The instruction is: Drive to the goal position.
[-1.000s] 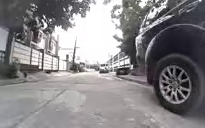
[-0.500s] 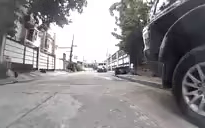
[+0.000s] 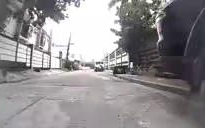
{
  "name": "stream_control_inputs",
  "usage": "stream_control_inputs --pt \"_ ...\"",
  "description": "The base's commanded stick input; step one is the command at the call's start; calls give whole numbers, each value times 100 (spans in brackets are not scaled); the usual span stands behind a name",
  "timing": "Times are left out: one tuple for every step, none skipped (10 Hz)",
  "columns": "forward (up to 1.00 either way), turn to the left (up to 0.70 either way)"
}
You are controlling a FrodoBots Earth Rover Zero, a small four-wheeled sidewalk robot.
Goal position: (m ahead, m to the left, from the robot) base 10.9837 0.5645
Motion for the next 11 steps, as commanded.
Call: stream_control_inputs --pt "100 0" --pt "100 0" --pt "100 0" --pt "100 0" --pt "100 0" --pt "100 0" --pt "100 0" --pt "100 -17" --pt "100 -40" --pt "100 -40" --pt "100 -40"
